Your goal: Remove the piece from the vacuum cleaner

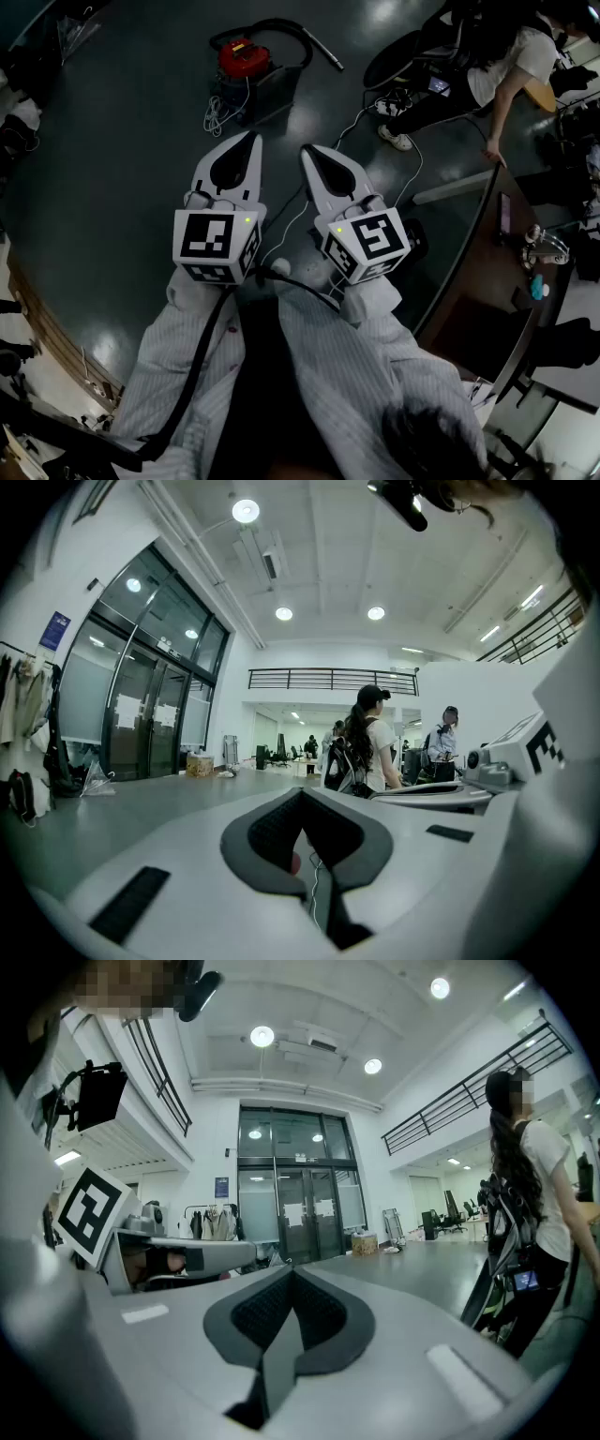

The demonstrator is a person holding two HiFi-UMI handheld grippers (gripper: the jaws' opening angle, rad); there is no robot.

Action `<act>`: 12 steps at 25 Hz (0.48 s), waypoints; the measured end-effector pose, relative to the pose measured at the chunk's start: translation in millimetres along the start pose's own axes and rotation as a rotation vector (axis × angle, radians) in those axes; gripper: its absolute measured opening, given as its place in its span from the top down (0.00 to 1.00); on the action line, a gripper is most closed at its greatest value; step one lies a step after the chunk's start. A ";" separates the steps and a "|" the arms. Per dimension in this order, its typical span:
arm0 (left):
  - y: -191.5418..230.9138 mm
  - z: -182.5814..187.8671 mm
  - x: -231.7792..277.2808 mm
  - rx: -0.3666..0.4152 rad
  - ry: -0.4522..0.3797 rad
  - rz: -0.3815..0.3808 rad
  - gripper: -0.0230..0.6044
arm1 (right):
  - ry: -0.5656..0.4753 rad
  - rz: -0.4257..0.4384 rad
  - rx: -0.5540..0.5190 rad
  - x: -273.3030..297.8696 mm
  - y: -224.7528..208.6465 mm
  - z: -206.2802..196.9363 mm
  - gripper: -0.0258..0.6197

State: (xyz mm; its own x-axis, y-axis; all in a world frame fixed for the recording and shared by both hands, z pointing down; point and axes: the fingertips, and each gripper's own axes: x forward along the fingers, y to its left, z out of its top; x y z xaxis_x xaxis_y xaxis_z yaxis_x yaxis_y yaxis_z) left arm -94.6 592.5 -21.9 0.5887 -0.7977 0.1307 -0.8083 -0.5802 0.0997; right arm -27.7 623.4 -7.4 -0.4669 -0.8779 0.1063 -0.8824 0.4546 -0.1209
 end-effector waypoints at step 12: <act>-4.3 -13.1 25.3 0.021 0.044 0.003 0.96 | -0.020 -0.003 0.067 7.9 -25.7 -2.9 0.96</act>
State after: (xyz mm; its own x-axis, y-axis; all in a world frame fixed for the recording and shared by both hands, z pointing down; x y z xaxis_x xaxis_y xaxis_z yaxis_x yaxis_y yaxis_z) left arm -76.1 576.9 -6.1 0.5853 -0.7918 0.1747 -0.8098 -0.5814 0.0783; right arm -8.8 605.2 -0.6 -0.4622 -0.8825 0.0870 -0.8778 0.4414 -0.1861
